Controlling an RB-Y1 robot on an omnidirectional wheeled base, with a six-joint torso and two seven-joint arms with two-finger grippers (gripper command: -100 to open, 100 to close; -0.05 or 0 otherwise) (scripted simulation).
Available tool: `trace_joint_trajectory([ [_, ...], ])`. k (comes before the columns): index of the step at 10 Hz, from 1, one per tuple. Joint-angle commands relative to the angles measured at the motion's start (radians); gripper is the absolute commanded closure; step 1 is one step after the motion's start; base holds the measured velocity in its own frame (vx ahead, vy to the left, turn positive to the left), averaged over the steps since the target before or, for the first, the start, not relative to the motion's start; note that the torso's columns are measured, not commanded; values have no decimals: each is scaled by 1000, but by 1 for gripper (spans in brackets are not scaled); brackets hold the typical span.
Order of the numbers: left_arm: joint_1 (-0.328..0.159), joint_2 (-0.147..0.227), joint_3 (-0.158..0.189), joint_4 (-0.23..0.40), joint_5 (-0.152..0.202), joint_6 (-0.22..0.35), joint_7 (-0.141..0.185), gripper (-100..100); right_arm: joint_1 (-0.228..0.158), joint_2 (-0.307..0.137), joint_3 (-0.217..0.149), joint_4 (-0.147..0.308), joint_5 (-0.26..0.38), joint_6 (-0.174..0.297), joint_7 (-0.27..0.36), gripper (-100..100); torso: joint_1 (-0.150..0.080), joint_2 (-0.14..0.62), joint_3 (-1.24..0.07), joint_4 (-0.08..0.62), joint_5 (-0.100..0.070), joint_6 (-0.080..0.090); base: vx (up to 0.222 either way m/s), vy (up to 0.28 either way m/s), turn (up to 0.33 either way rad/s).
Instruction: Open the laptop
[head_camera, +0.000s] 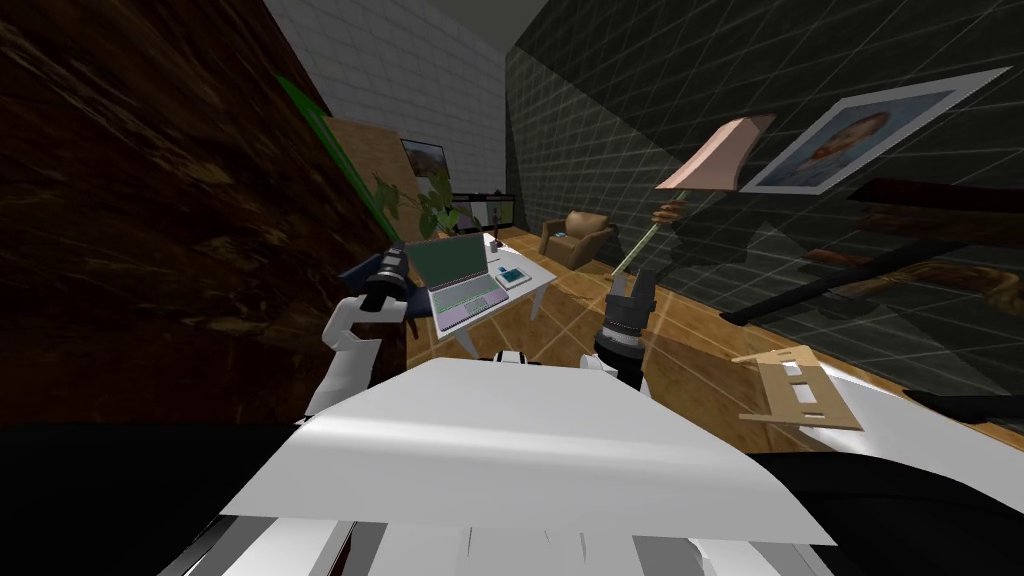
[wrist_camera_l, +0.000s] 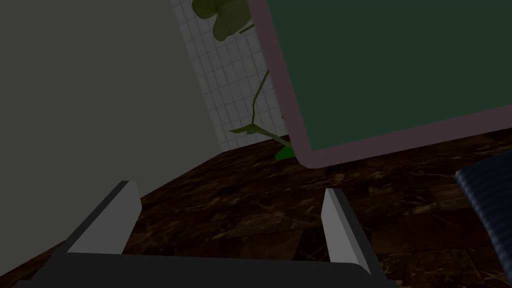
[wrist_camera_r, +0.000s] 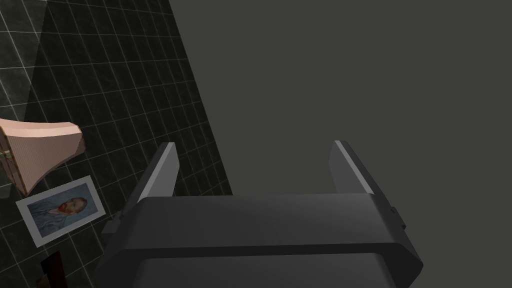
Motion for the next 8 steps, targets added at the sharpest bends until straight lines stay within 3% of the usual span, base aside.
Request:
trace_joint_trajectory([
  [1, -5, 31, 18, 30, -8, 59, 13, -100, 0, 0, 0, 0, 0, 0, 0, 0, 0, 0, 0, 0, 0, 0, 11, -8, -47],
  [8, -25, 142, 81, 155, -51, 278, 67, -100, 0, 0, 0, 0, 0, 0, 0, 0, 0, 0, 0, 0, 0, 0, 24, -9, -127],
])
